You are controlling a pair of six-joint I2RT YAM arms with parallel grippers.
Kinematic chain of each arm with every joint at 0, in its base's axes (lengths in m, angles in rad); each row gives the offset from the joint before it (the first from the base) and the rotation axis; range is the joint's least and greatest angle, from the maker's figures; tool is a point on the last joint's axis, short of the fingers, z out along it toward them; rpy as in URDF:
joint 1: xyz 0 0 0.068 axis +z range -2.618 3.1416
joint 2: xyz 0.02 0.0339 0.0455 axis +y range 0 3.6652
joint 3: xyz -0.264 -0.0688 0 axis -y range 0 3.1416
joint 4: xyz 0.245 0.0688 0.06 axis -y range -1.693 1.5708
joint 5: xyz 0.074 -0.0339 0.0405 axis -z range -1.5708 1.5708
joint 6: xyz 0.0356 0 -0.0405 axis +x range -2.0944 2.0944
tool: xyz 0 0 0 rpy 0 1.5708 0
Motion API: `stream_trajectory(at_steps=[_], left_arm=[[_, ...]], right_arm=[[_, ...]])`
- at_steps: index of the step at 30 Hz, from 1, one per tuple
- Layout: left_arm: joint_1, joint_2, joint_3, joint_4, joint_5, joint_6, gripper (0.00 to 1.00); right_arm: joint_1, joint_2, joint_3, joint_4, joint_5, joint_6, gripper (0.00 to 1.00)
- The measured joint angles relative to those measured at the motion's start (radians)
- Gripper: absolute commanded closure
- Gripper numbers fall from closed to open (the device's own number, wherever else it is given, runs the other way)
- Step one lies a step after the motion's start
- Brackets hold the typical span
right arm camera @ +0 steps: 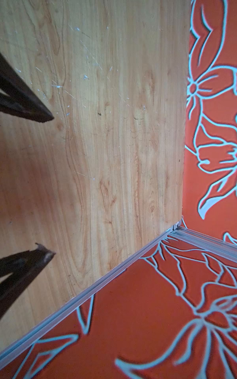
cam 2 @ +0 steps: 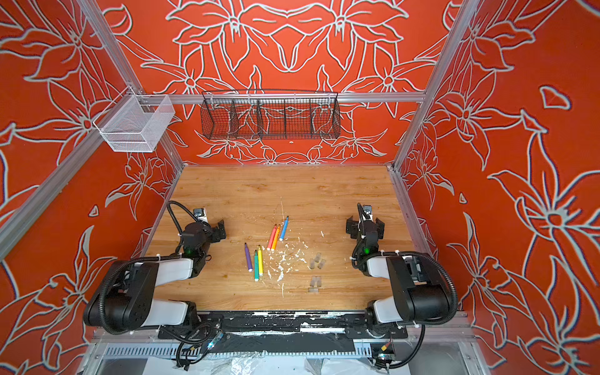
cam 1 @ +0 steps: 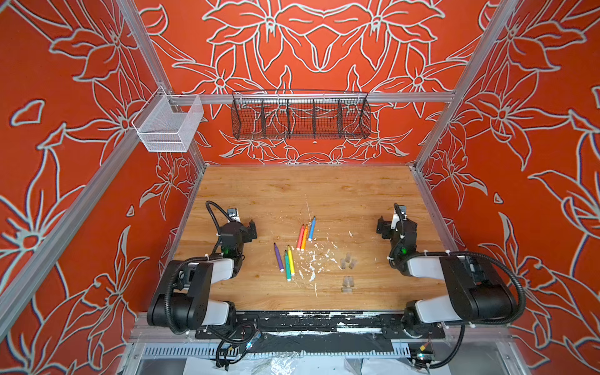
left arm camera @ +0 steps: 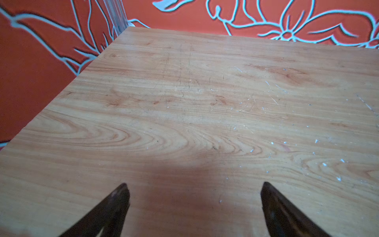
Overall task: Insert the pens into the pen caps
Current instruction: 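Raise both grippers from rest and move them toward the markers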
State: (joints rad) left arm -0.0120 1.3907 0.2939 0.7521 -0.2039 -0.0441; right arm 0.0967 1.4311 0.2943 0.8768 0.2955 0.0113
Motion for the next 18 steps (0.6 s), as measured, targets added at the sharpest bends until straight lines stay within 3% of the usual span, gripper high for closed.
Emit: stream_trajectory(at_steps=[18], left_arm=[[0.0, 0.0, 0.0, -0.002, 0.023, 0.003, 0.03]], right_arm=[[0.0, 0.0, 0.0, 0.0, 0.0, 0.0, 0.03]])
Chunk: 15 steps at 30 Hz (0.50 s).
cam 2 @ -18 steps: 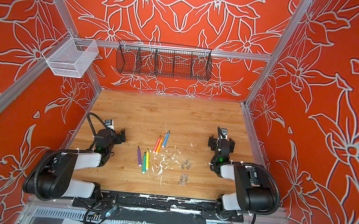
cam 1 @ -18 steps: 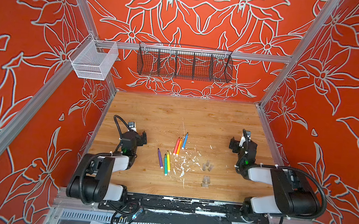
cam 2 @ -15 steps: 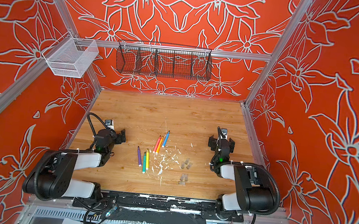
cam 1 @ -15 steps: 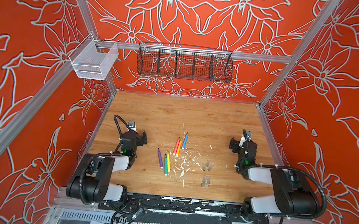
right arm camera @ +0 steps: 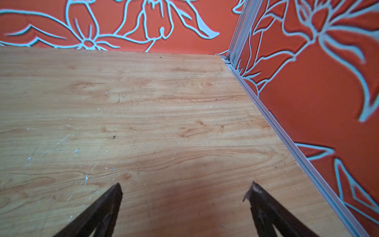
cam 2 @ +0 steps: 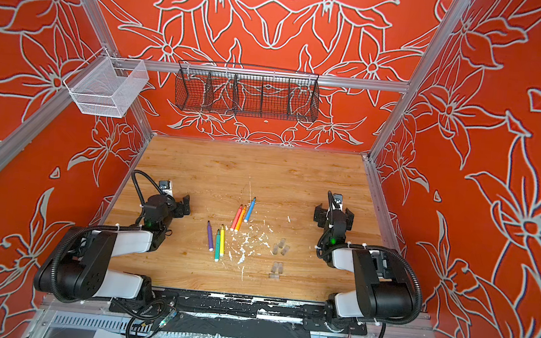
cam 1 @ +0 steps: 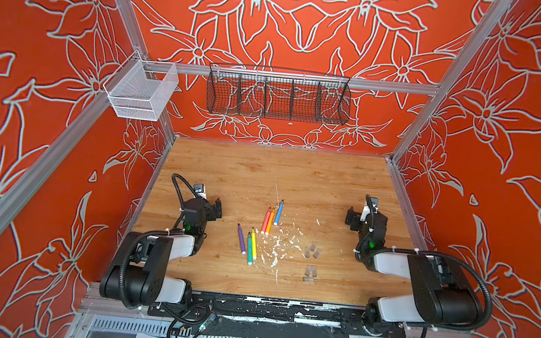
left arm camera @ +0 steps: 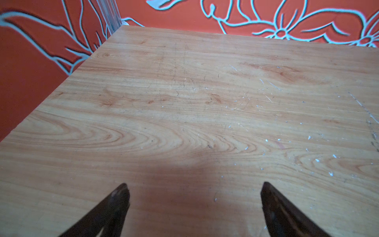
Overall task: Insert the pens into the pen caps
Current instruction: 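Raise both grippers from rest and move them toward the markers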
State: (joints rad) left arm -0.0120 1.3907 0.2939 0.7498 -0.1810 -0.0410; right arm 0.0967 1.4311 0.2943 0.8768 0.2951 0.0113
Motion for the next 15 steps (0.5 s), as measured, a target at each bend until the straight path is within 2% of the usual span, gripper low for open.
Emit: stream_trajectory(at_steps=[4, 6, 10, 15], left_arm=[[0.0, -0.001, 0.0, 0.0, 0.0, 0.0, 0.03], [0.0, -0.023, 0.0, -0.021, -0.003, 0.0, 0.03], [0.0, -0.21, 0.05, -0.227, -0.011, -0.018, 0.03], [0.0, -0.51, 0.156, -0.455, -0.007, -0.139, 0.03]], right_arm=[[0.0, -0.02, -0.021, 0.018, -0.011, -0.001, 0.03], [0.003, -0.098, -0.053, -0.008, -0.001, 0.0, 0.03], [0.007, -0.403, -0.065, -0.208, 0.069, 0.067, 0.03], [0.007, -0.732, -0.044, -0.506, 0.132, 0.237, 0.03]])
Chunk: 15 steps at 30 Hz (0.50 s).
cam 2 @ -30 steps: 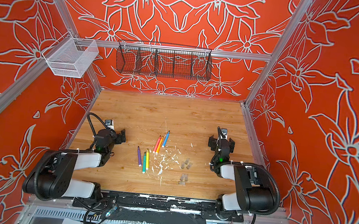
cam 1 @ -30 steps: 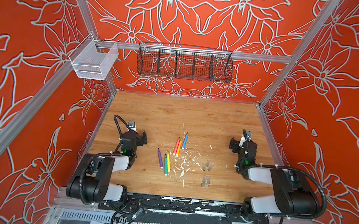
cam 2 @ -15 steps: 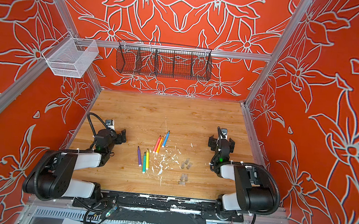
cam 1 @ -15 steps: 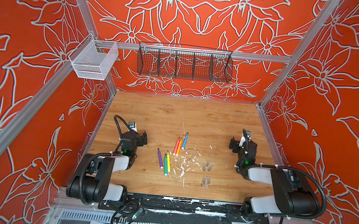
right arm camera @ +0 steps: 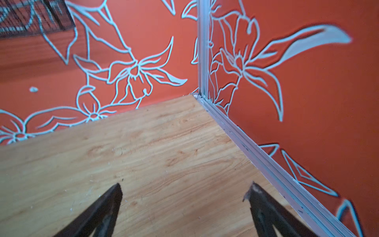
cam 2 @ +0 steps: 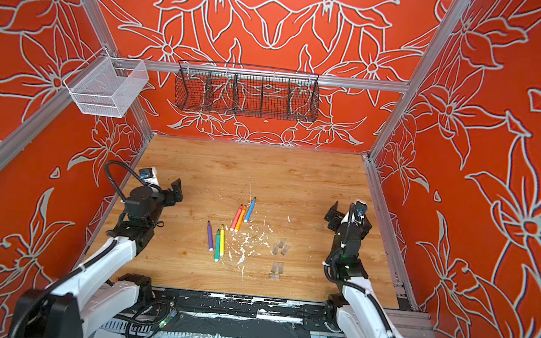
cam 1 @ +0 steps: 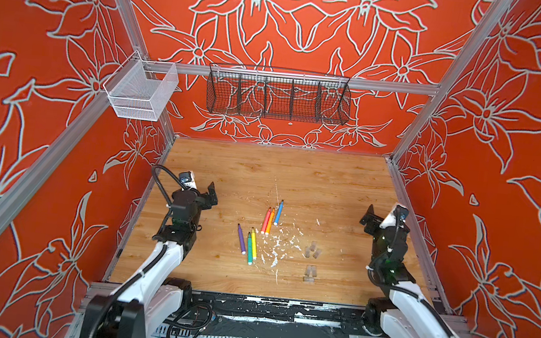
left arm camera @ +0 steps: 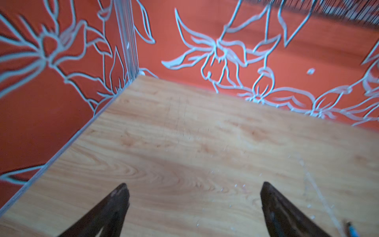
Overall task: Insert the pens into the pen caps
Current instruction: 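Raise both grippers from rest and move them toward the markers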
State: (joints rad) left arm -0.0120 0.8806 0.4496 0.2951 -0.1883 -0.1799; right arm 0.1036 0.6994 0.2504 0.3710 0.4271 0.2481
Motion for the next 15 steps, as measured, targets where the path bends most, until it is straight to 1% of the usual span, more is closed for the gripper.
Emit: stream_trajectory(at_steps=[2, 5, 7, 9, 12, 13, 15], left_arm=[[0.001, -0.095, 0.046, -0.121, 0.065, -0.031, 0.03], [0.001, -0.193, 0.089, -0.252, 0.179, -0.086, 0.03], [0.001, -0.254, 0.085, -0.33, 0.219, -0.146, 0.03], [0.001, -0.315, 0.075, -0.422, 0.221, -0.234, 0.03], [0.005, -0.373, 0.07, -0.543, 0.248, -0.359, 0.03], [0.005, -0.375, 0.073, -0.57, 0.272, -0.391, 0.03], [0.005, -0.351, 0.093, -0.625, 0.325, -0.436, 0.03]], right_arm=[[0.0, -0.107, 0.015, -0.131, -0.048, 0.069, 0.03], [-0.002, -0.229, 0.018, -0.263, -0.235, 0.122, 0.03], [-0.002, -0.287, 0.02, -0.34, -0.345, 0.151, 0.03], [-0.002, -0.343, 0.019, -0.406, -0.433, 0.194, 0.03], [-0.002, -0.424, 0.013, -0.444, -0.509, 0.259, 0.03], [-0.002, -0.449, 0.008, -0.441, -0.544, 0.278, 0.03], [-0.002, -0.471, 0.008, -0.444, -0.576, 0.312, 0.02]])
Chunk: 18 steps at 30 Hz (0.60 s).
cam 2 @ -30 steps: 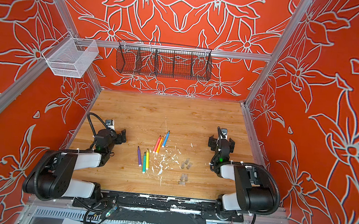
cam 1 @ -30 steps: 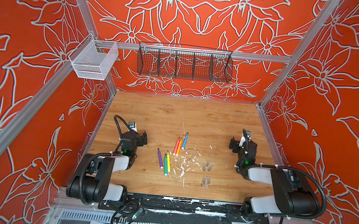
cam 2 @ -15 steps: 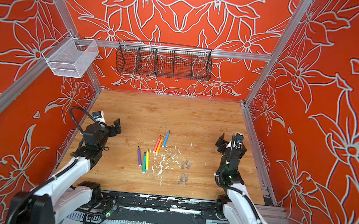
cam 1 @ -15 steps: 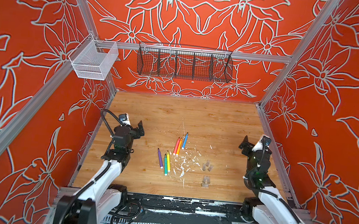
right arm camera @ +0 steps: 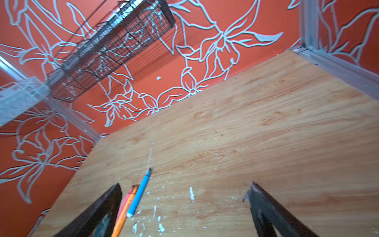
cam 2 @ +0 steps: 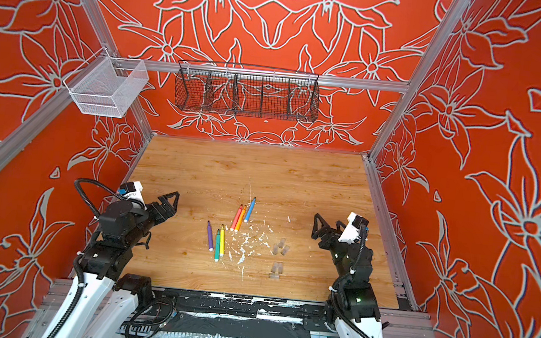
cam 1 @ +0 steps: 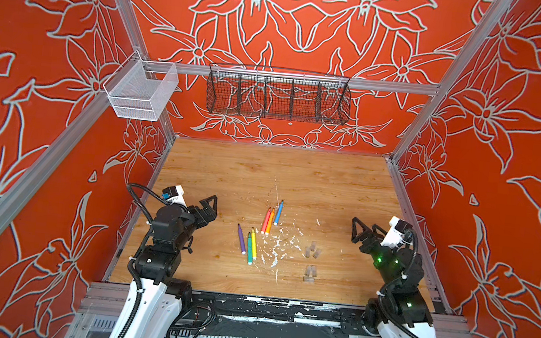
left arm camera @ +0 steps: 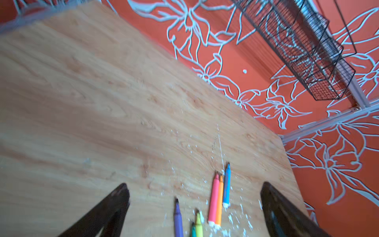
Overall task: Insert the pens into the pen caps
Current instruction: 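Raise both grippers from rest and move them toward the markers, then reach the left gripper over the blue marker and lower around it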
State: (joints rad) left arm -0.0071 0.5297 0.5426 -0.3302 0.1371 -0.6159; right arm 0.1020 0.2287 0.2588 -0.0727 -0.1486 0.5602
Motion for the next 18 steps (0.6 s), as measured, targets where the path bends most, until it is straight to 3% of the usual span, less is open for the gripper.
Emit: stream_trajectory(at_steps=[4, 8, 12, 18], left_arm=[[0.0, 0.129, 0.147, -0.192, 0.032, -0.09, 0.03], [0.0, 0.216, 0.295, -0.314, 0.004, -0.095, 0.03], [0.0, 0.218, 0.312, -0.354, -0.027, -0.084, 0.03], [-0.005, 0.281, 0.312, -0.363, 0.085, -0.027, 0.02]], right_arm=[[0.0, 0.029, 0.017, -0.064, -0.014, 0.02, 0.03], [0.0, 0.129, 0.061, -0.126, 0.026, 0.015, 0.03], [0.0, 0.23, 0.069, -0.138, 0.067, 0.005, 0.03], [0.0, 0.337, 0.069, -0.147, 0.139, 0.001, 0.05]])
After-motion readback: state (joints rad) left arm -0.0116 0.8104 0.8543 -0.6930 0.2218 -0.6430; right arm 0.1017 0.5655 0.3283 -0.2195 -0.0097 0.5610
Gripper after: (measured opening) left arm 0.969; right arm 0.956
